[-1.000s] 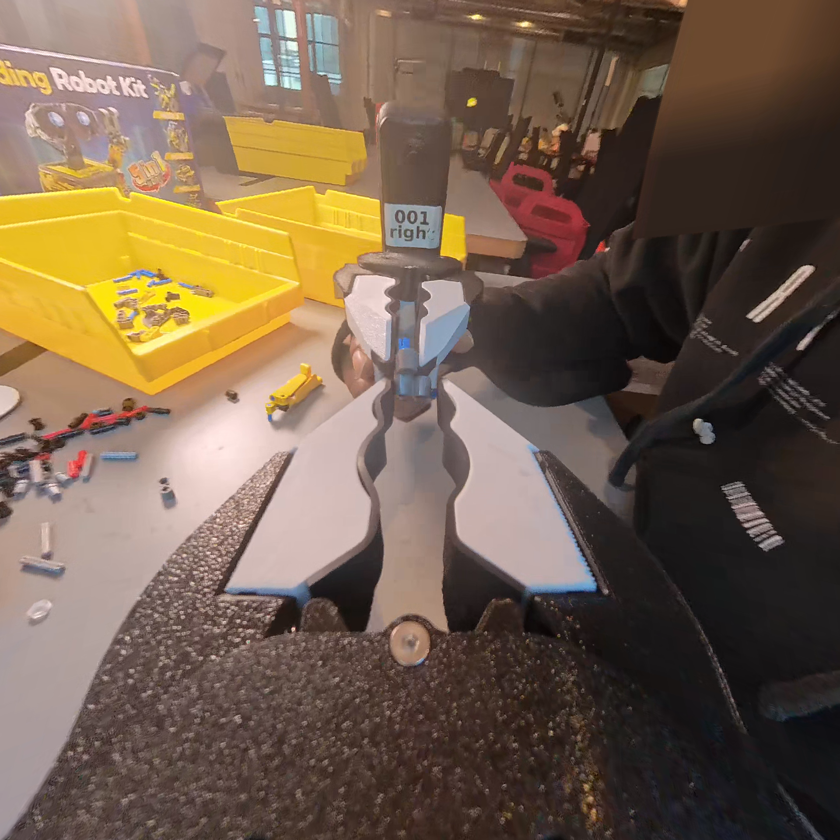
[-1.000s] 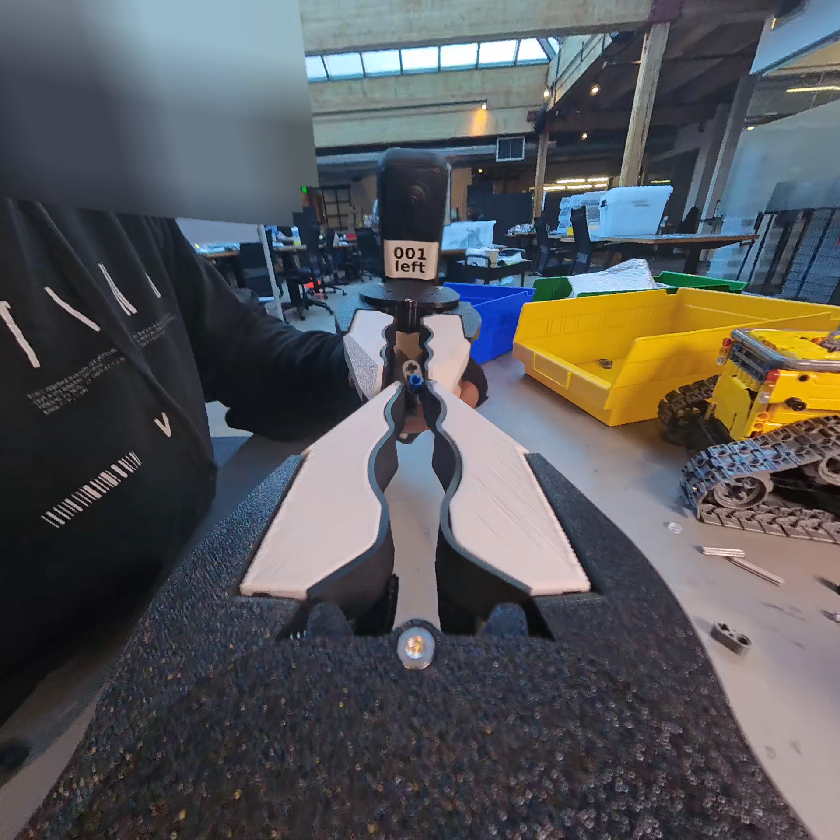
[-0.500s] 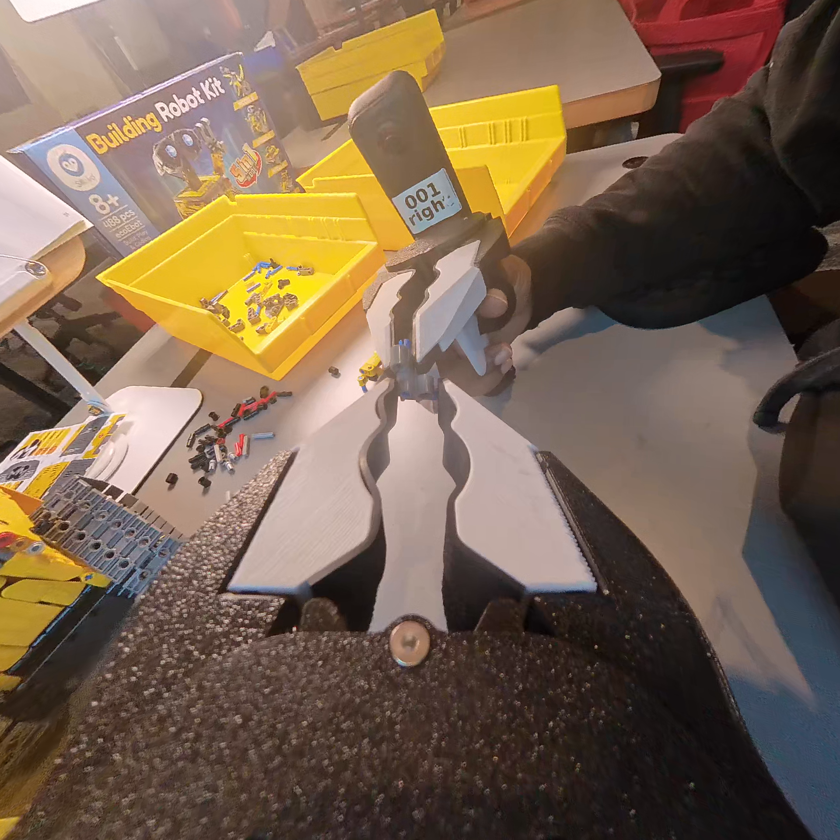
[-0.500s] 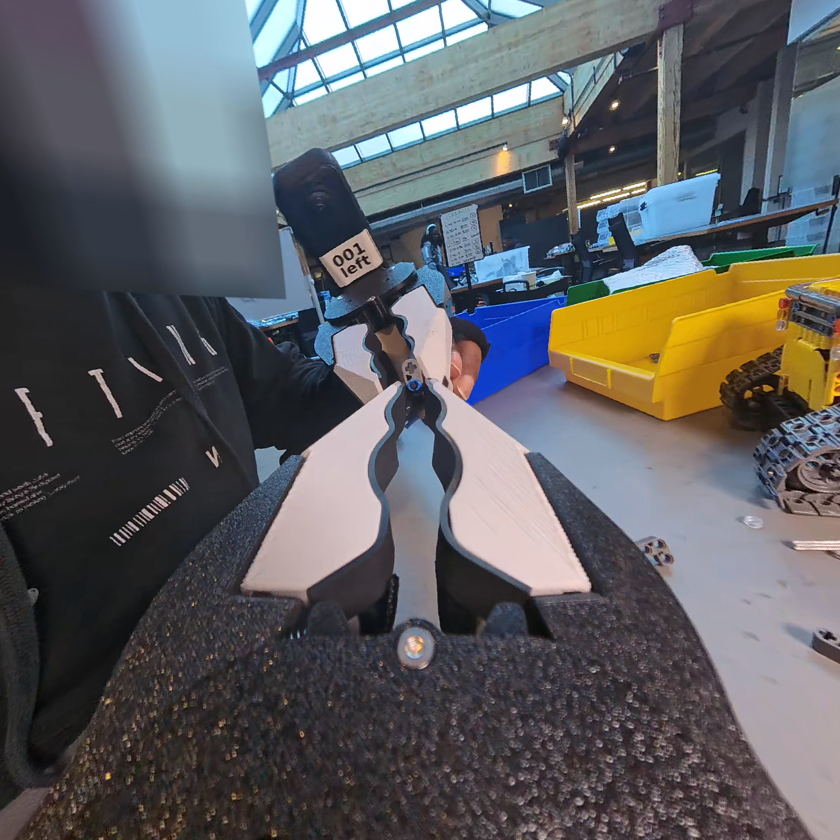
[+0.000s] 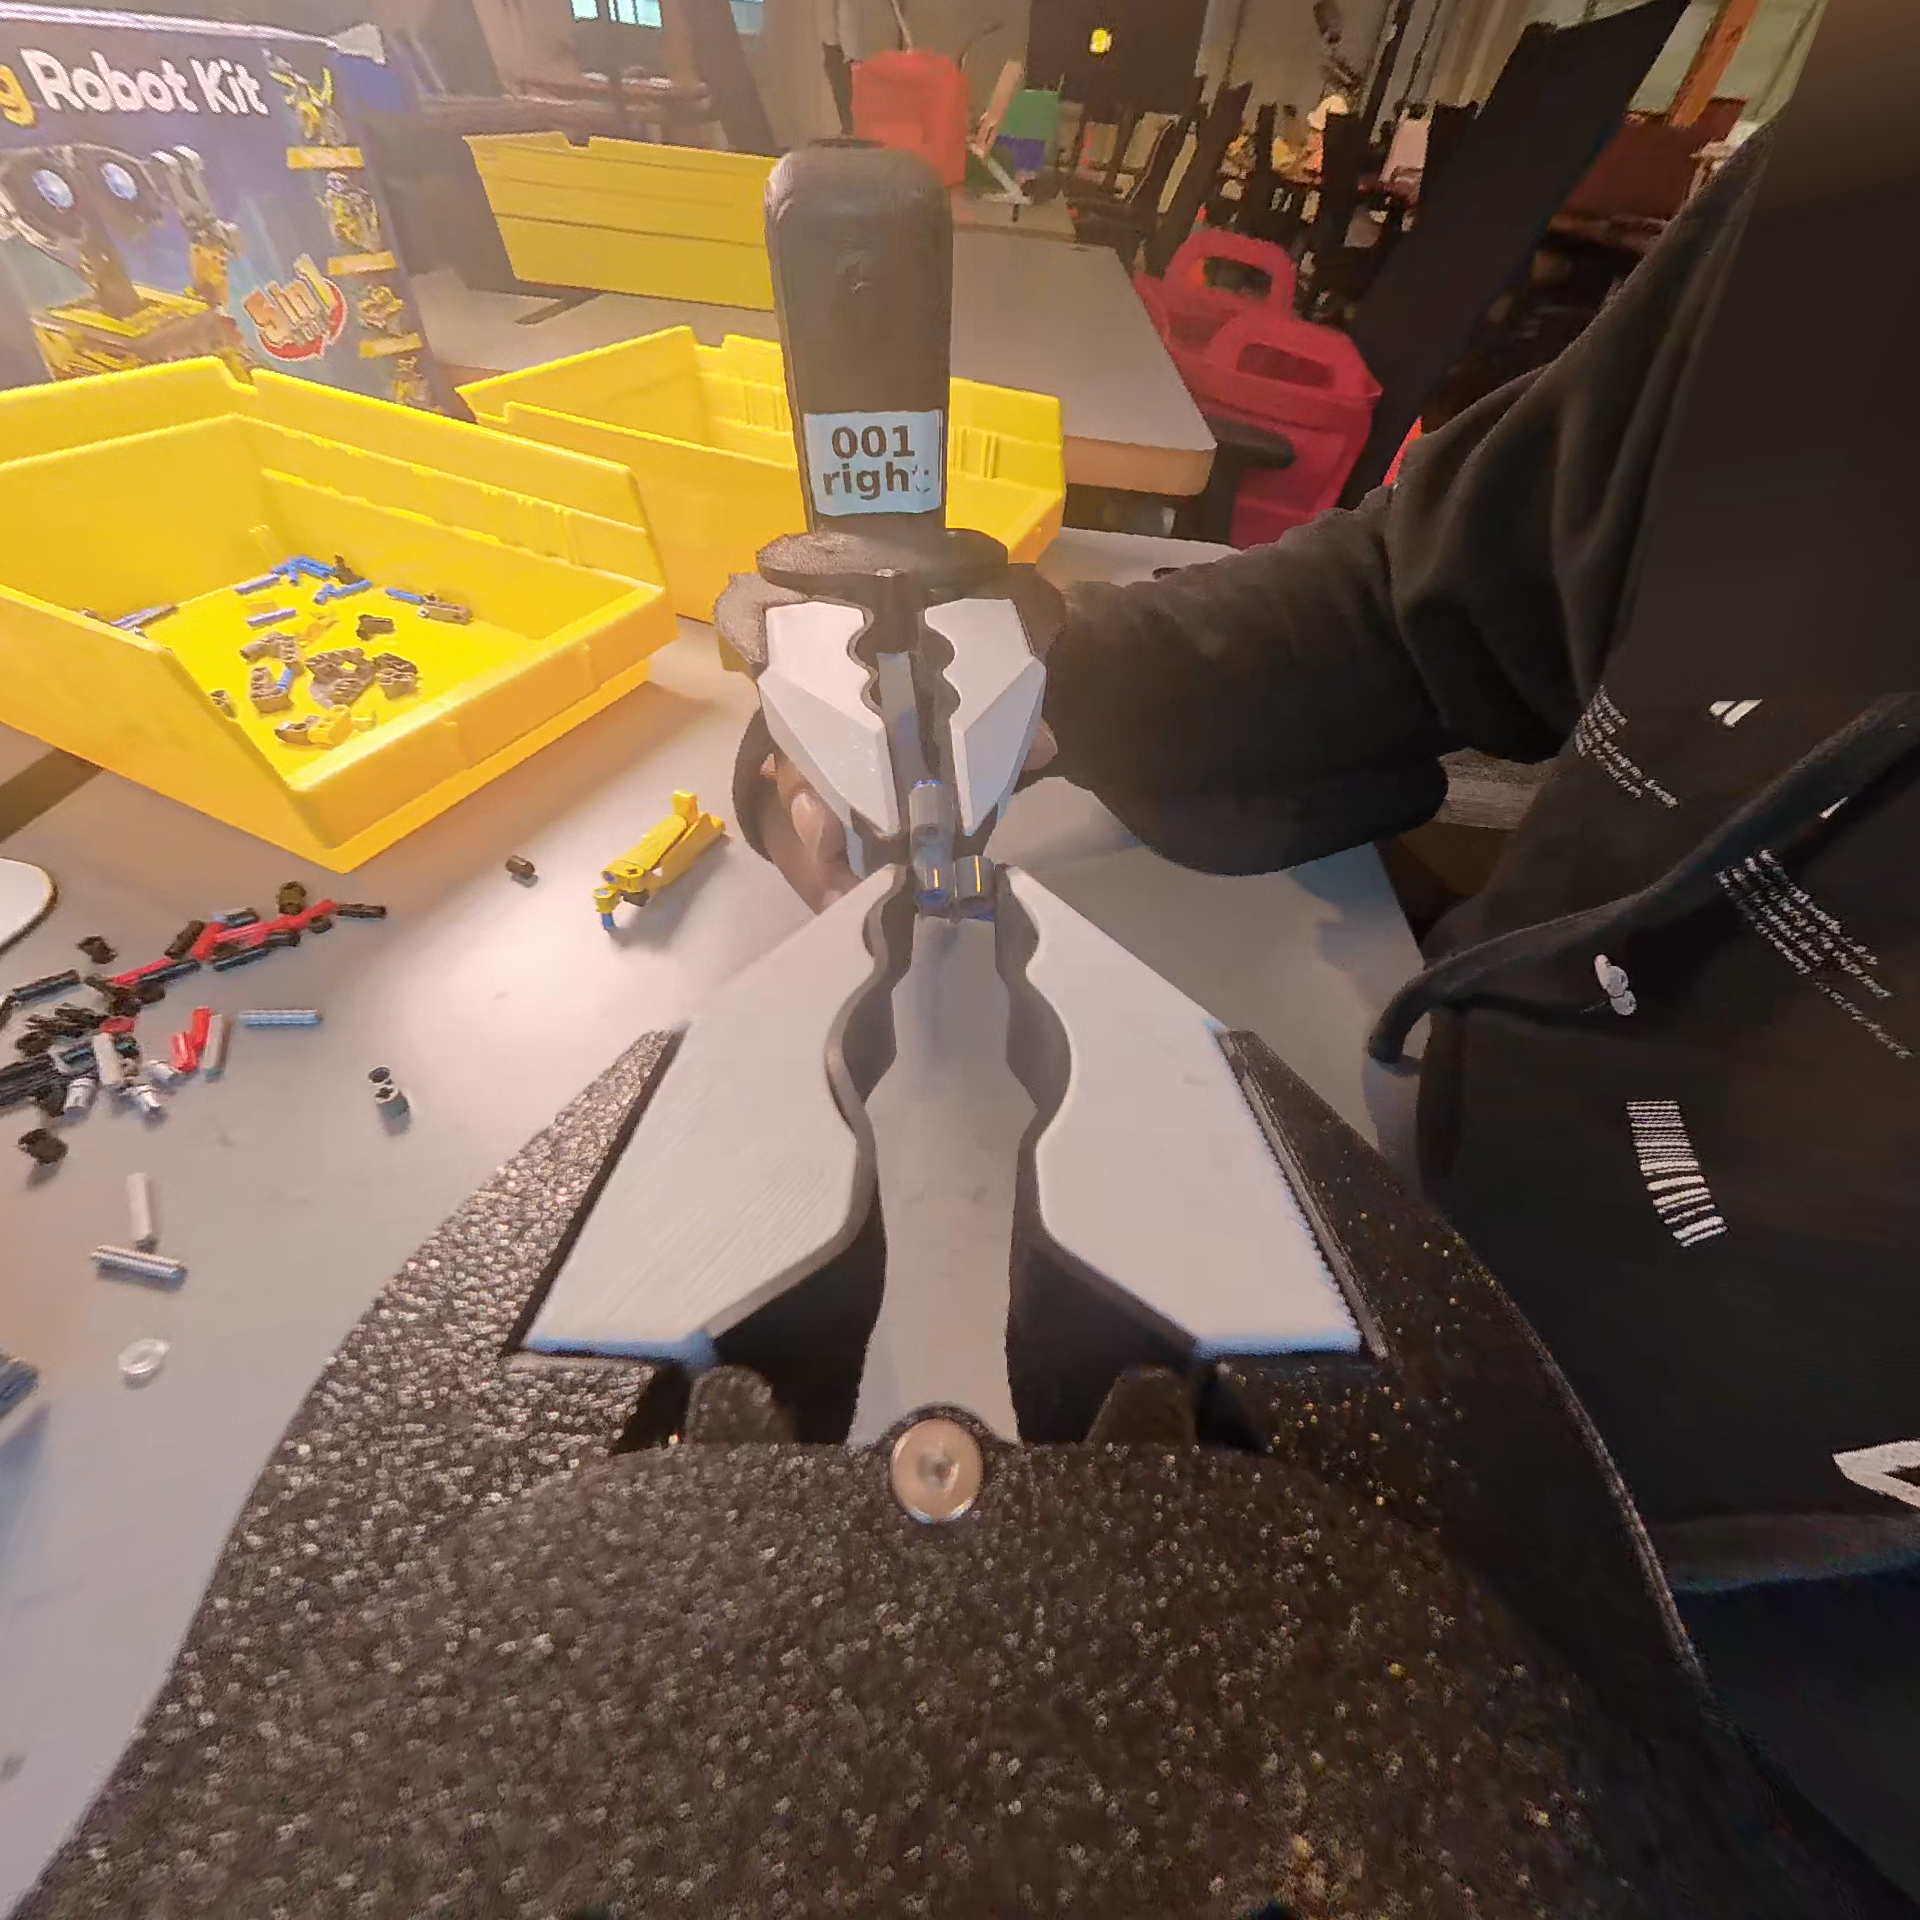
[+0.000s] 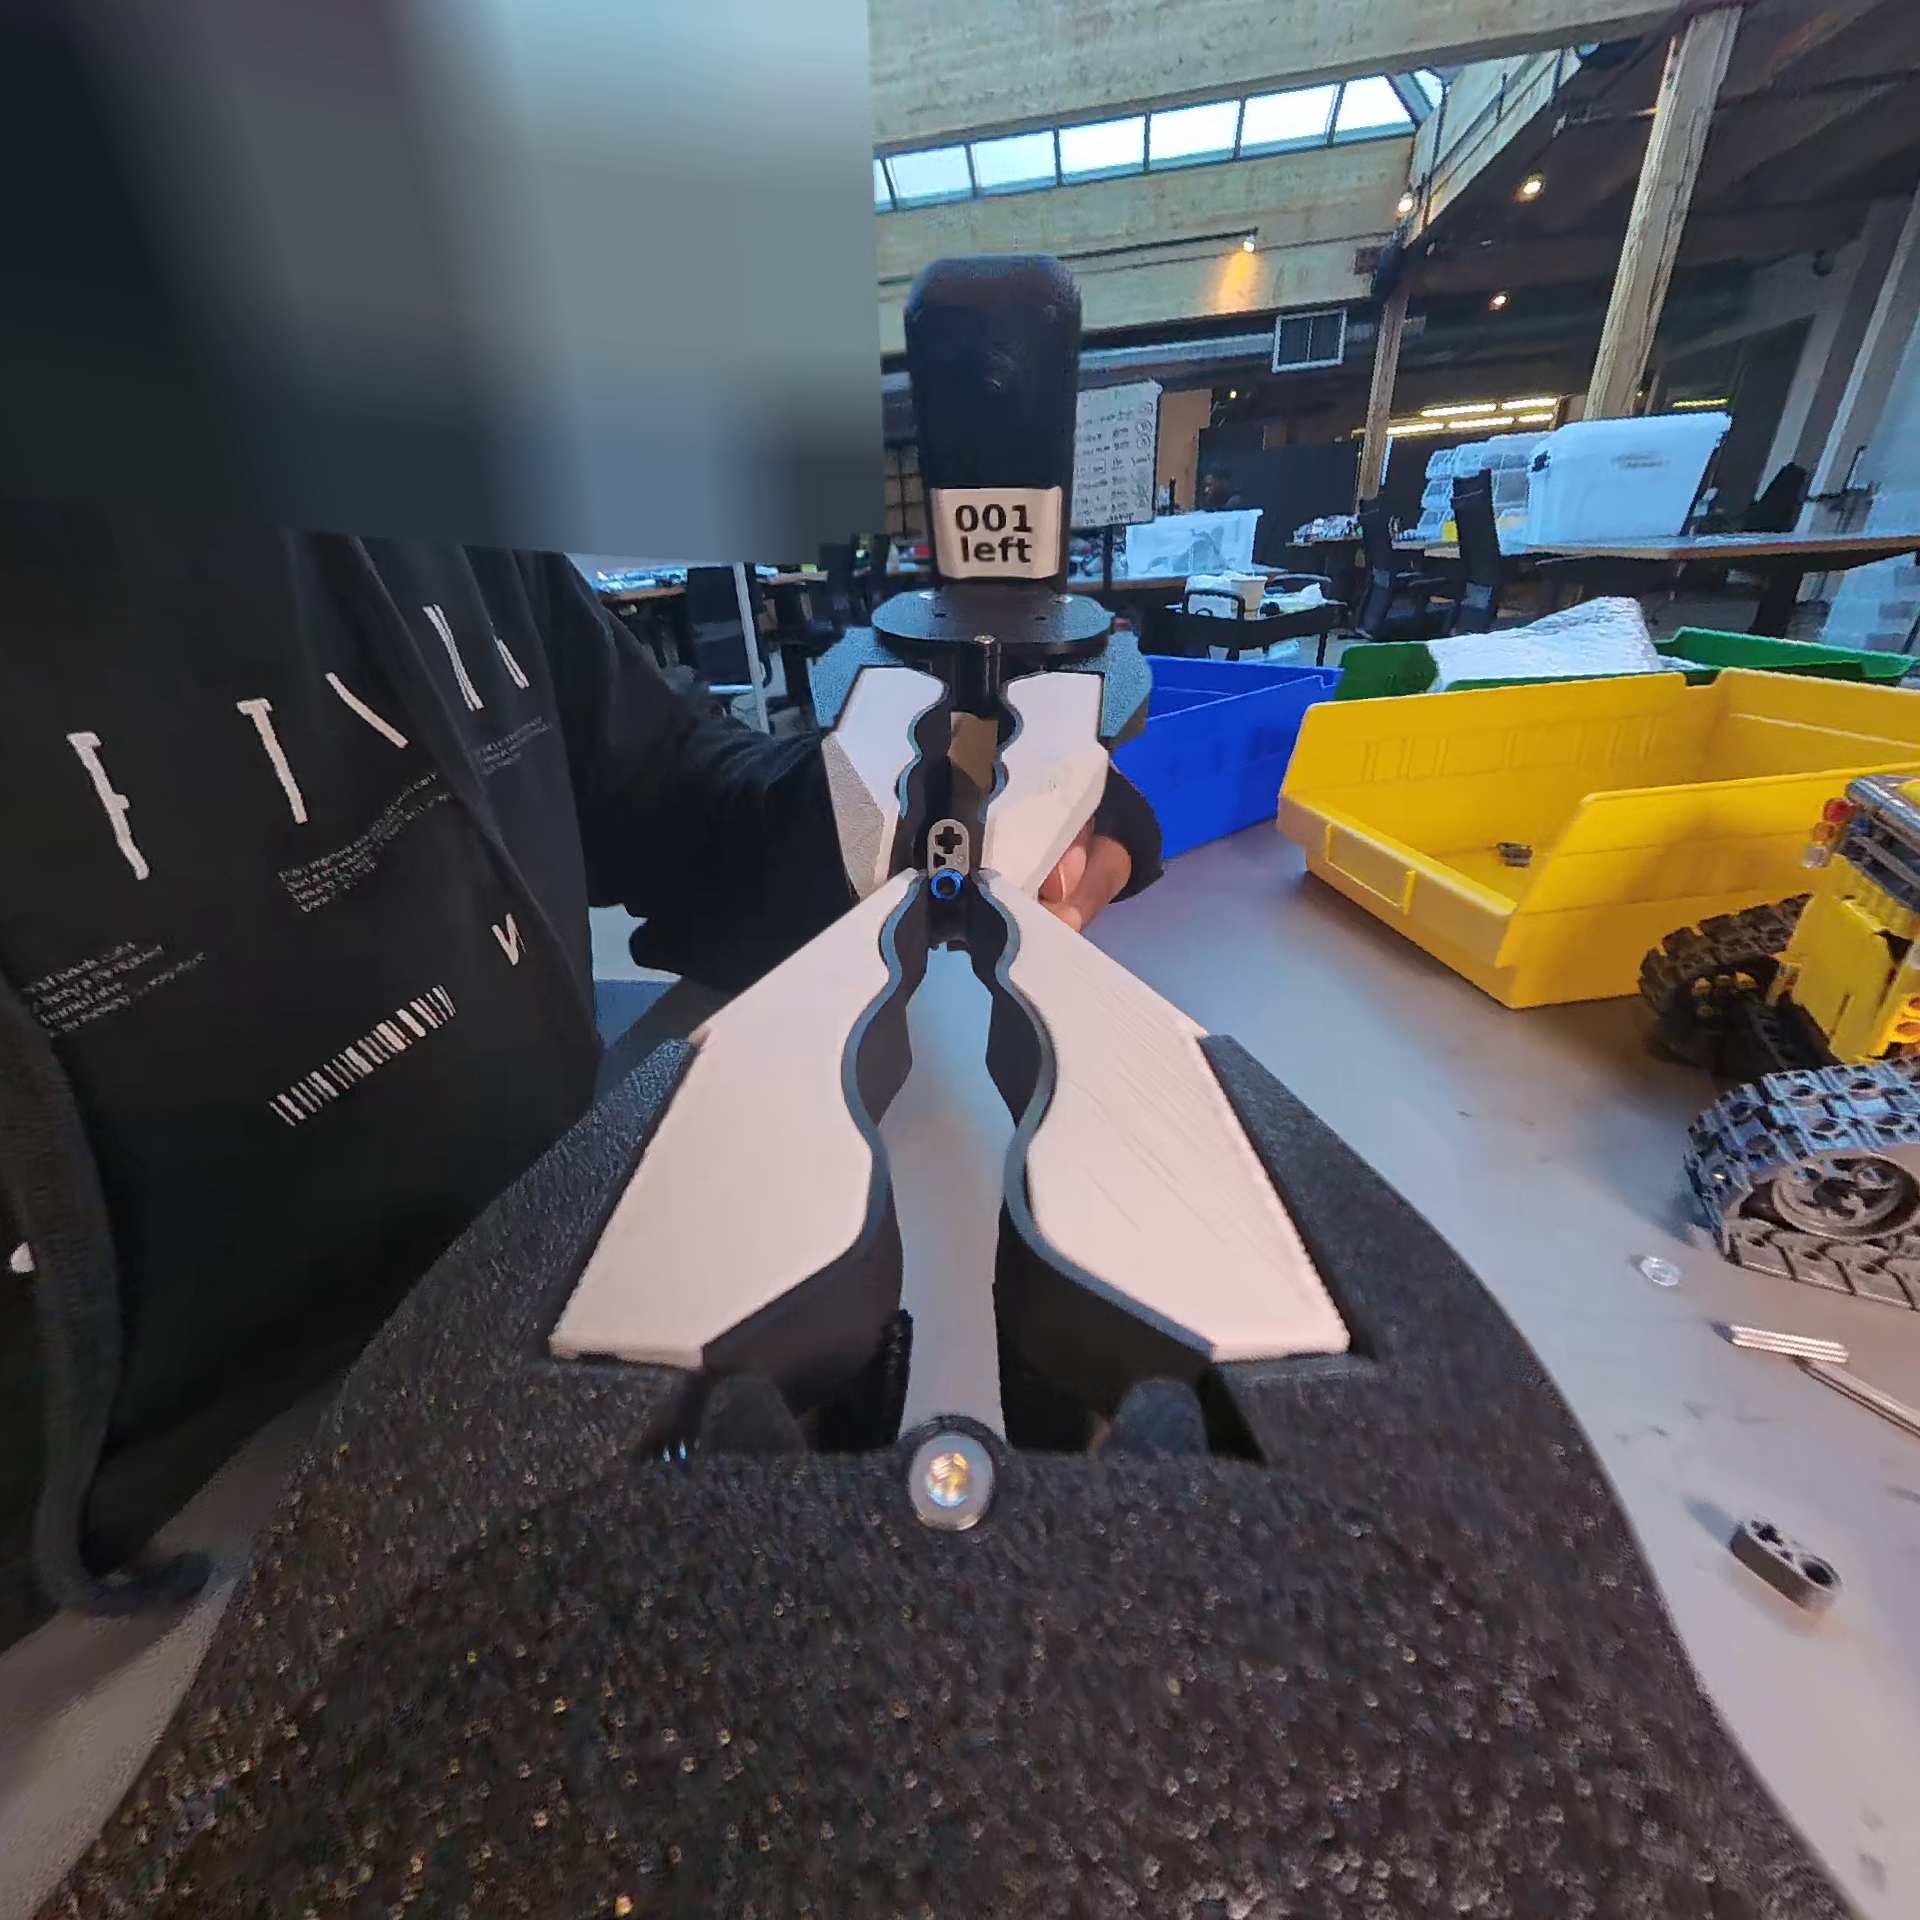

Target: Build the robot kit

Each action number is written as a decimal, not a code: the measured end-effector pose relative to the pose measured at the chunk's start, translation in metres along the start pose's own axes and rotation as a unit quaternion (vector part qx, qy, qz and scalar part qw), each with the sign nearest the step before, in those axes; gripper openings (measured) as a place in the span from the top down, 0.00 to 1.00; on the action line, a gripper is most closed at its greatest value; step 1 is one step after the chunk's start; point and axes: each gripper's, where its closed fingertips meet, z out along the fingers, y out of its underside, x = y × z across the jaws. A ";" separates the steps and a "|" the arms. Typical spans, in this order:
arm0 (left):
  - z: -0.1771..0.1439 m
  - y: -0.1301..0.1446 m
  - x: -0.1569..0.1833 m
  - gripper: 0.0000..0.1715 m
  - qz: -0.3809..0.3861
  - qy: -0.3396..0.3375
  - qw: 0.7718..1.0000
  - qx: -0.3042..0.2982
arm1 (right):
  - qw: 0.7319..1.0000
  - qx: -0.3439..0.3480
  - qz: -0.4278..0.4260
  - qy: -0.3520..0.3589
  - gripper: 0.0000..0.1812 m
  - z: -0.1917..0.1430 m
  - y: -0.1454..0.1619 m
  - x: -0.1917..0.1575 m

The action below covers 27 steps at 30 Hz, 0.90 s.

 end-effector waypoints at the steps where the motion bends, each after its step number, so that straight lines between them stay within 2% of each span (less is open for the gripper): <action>1: 0.000 0.001 0.001 0.92 -0.003 0.006 1.000 0.002 | 1.000 -0.006 -0.006 0.000 0.96 0.000 0.001 -0.001; 8: 0.001 0.015 0.004 0.92 -0.042 0.071 0.996 0.026 | 0.996 -0.074 -0.036 0.018 0.96 0.002 0.018 0.000; 12: 0.003 0.036 -0.012 0.91 -0.021 0.037 0.999 -0.015 | 0.985 -0.158 -0.025 0.065 0.96 0.000 0.039 0.015; 15: 0.008 0.051 -0.015 0.91 0.013 0.022 0.998 -0.055 | 0.970 -0.224 -0.060 0.075 0.96 -0.002 0.052 0.016; 18: 0.011 0.056 -0.012 0.91 0.034 0.028 0.997 -0.059 | 0.962 -0.251 -0.078 0.073 0.96 -0.003 0.056 0.012; 21: 0.010 0.046 -0.009 0.91 0.063 0.034 0.997 -0.009 | 0.965 -0.233 -0.088 0.077 0.95 -0.002 0.044 0.008; 24: -0.003 0.017 -0.008 0.91 0.120 0.015 0.988 0.100 | 0.984 -0.152 -0.065 0.071 0.79 -0.005 0.006 0.001; 27: -0.018 -0.006 -0.006 0.91 0.108 0.023 0.979 0.168 | 0.987 -0.110 -0.087 0.078 0.77 -0.016 -0.017 -0.002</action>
